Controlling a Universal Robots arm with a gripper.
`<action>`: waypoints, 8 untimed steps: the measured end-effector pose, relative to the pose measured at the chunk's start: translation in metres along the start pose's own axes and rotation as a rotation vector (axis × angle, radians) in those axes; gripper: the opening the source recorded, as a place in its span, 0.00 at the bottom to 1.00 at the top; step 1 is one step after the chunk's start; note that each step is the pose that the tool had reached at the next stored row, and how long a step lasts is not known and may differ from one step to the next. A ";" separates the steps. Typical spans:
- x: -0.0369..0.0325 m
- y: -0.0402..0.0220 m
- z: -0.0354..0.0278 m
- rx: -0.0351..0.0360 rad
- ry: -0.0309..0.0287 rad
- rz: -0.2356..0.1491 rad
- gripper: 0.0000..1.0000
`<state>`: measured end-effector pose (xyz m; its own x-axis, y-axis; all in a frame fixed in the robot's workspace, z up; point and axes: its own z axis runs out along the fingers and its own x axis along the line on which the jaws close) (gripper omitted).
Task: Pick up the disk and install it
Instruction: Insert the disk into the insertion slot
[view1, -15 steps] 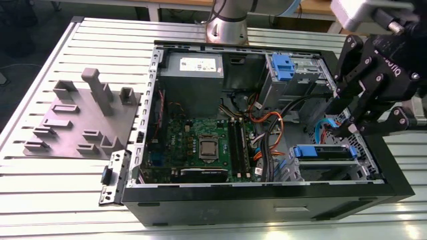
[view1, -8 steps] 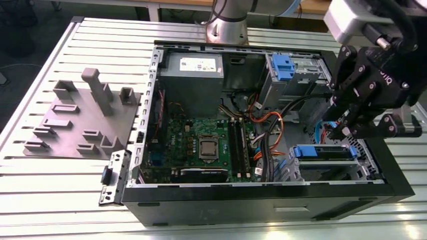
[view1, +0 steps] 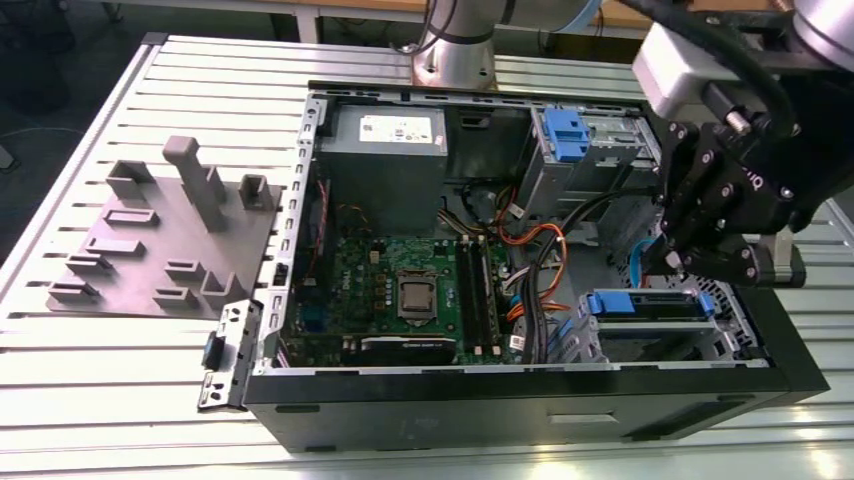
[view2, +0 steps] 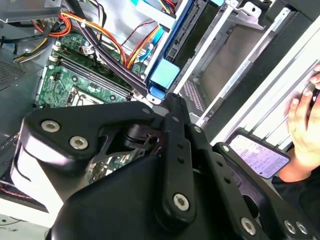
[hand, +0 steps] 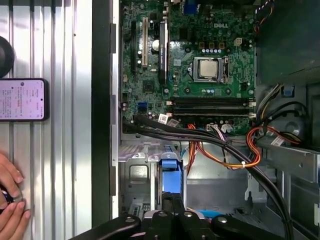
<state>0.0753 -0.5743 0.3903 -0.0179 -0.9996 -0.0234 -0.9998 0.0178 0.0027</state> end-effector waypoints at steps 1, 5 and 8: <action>0.0001 0.0000 0.0018 0.0000 0.0001 0.000 0.11; 0.0003 0.0000 0.0090 0.0000 0.0000 0.000 0.11; 0.0004 0.0000 0.0145 0.0000 -0.0001 0.000 0.11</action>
<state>0.0753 -0.5744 0.3758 -0.0179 -0.9996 -0.0234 -0.9998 0.0178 0.0027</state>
